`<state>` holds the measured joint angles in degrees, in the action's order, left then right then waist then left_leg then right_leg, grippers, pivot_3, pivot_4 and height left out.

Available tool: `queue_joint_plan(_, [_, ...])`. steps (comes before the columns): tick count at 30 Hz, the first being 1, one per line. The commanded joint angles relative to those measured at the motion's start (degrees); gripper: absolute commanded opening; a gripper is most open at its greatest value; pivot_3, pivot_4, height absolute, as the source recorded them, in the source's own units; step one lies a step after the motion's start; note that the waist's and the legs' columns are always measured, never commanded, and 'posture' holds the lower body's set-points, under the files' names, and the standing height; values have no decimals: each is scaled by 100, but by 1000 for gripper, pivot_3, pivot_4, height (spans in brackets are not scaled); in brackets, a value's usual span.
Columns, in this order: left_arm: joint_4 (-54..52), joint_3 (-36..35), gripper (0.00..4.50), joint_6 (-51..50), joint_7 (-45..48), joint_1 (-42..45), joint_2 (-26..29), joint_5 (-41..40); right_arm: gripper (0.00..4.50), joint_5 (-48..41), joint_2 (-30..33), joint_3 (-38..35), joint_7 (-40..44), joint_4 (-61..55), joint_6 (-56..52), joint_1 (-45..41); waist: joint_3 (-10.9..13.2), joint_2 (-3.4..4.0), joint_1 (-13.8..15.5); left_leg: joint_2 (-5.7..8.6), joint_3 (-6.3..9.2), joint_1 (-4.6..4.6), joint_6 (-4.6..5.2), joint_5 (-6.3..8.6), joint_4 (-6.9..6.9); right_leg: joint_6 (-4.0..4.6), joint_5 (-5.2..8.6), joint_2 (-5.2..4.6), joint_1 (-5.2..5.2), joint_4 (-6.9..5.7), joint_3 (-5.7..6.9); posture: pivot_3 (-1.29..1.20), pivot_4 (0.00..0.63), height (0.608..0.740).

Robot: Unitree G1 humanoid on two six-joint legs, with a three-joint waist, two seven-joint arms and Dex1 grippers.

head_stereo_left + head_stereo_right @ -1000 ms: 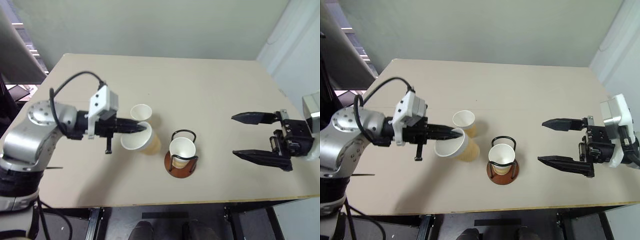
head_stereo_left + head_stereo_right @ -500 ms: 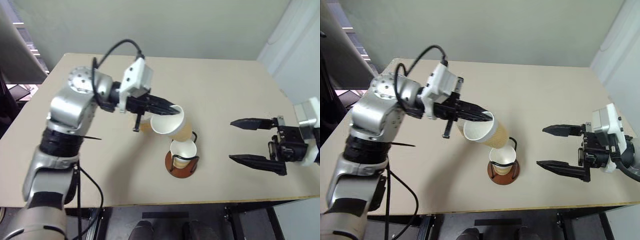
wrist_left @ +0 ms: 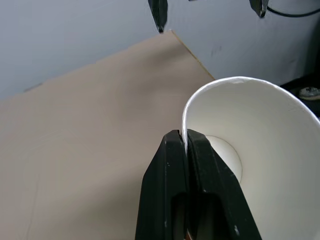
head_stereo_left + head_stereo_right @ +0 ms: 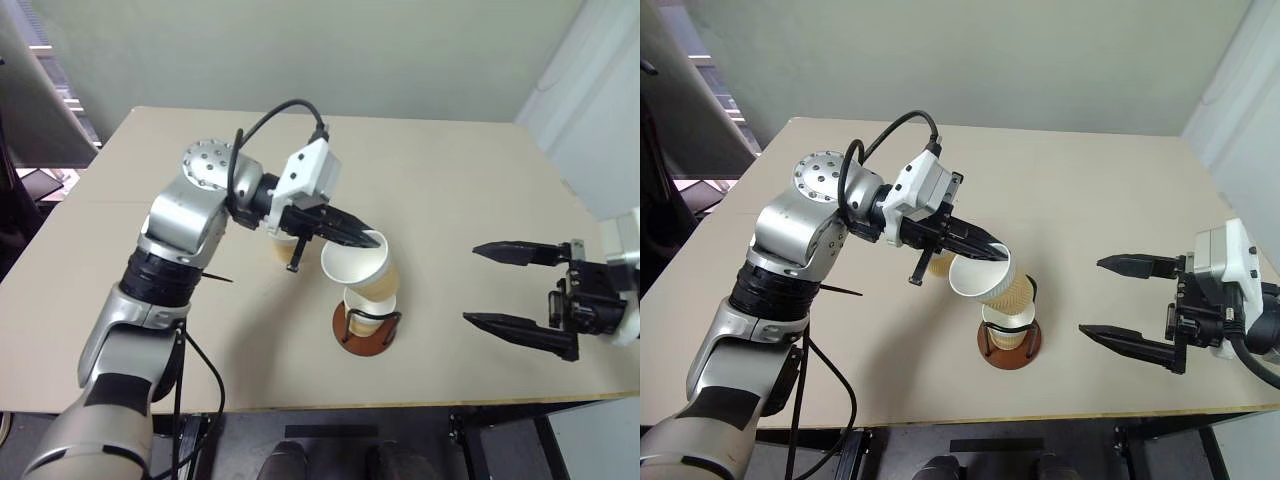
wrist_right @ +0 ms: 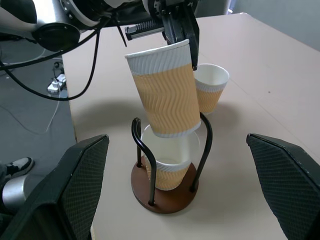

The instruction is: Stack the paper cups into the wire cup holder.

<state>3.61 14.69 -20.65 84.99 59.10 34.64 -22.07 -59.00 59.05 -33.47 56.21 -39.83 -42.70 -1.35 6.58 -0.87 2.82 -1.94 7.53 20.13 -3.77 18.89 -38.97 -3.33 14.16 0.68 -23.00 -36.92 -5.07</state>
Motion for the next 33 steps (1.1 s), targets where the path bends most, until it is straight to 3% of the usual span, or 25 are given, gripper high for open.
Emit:
queue_joint_plan(1, [-29,66,13,121,83,-2,-26,119,4500,-99,94,-327,-89,-167,23,44,0,0,2,2,0,0,1,0,-1,-2,1,-1,1,0,0,0,150,740])
queue_joint_plan(15, [28,248,13,97,-141,-106,-274,488,4500,-64,135,-392,-236,-205,34,168,1,-1,28,9,0,1,7,4,-7,-15,6,-6,7,1,-5,0,150,740])
queue_joint_plan(27, [2,217,4238,66,-150,-126,-283,561,4500,-39,160,-283,-318,-171,66,97,1,-1,34,11,0,1,8,4,-7,-18,8,-6,7,1,-6,0,150,740])
queue_joint_plan(28, [1,202,4468,64,-153,-127,-281,558,4500,-31,156,-272,-320,-170,71,97,1,-1,34,11,0,1,8,4,-7,-18,8,-6,8,1,-6,0,150,740])
queue_joint_plan(33, [5,207,4468,73,-234,-130,-354,583,4500,-8,146,-174,-337,-134,113,20,1,-1,36,11,0,1,8,4,-8,-18,8,-6,8,0,-6,0,150,740])
